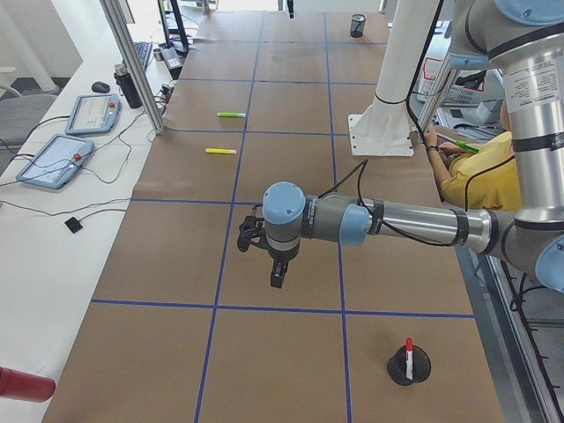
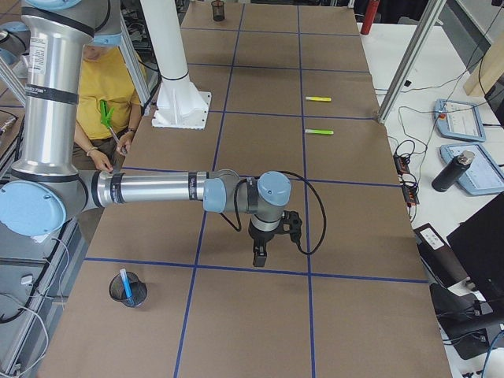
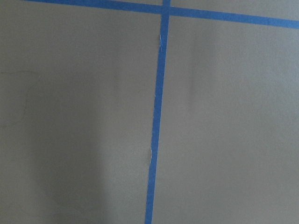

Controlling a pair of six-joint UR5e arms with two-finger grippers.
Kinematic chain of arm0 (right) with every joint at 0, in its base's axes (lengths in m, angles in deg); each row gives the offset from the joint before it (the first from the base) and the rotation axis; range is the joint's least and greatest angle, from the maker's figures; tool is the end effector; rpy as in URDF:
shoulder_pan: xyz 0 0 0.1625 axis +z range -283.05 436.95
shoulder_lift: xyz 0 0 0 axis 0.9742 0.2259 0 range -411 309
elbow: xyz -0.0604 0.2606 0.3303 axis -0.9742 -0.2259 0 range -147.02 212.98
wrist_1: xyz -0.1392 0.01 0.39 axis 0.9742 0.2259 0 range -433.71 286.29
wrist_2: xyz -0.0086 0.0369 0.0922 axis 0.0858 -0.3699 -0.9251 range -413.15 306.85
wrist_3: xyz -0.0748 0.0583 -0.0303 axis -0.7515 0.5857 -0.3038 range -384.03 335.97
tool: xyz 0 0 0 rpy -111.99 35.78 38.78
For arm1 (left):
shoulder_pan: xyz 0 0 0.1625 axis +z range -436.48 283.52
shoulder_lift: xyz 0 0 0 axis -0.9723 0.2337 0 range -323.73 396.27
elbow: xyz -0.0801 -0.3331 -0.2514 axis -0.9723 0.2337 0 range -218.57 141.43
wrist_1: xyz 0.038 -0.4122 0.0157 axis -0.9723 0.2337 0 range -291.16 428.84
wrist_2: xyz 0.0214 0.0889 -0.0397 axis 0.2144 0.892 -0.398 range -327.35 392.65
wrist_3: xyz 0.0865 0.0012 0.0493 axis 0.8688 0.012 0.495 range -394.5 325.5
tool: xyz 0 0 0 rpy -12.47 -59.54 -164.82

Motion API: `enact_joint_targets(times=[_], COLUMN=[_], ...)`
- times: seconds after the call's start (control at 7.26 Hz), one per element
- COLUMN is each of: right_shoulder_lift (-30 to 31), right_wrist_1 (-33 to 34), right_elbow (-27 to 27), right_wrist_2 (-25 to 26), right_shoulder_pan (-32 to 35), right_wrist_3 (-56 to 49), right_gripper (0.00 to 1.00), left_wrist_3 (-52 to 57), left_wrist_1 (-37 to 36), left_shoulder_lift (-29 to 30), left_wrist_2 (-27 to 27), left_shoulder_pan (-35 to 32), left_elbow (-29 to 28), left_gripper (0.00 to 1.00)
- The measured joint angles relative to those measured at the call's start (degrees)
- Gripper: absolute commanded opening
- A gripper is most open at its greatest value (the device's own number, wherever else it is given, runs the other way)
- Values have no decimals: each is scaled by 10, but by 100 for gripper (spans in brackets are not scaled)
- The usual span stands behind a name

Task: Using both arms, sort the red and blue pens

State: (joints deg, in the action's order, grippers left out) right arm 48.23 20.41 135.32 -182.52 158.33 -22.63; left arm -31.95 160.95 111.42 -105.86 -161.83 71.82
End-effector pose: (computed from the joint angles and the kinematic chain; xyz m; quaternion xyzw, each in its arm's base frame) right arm 0.0063 -0.4275 0.6394 -0.0375 -0.3348 -0.0563 0.9398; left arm -0.0269 -0.3925 0.5875 0.0532 0.4110 0.0845 0.9062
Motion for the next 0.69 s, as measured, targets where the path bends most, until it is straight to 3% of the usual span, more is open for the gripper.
enact_joint_targets(times=[0.69], right_shoulder_lift=[0], right_wrist_1=[0], right_elbow=[18], right_wrist_2=[2], right_shoulder_pan=[1], right_wrist_3=[4], right_gripper=[100], left_wrist_3=[0], left_wrist_1=[0], left_shoulder_lift=[0], left_wrist_2=[2], left_shoulder_pan=[0], left_elbow=[-1], left_gripper=[100])
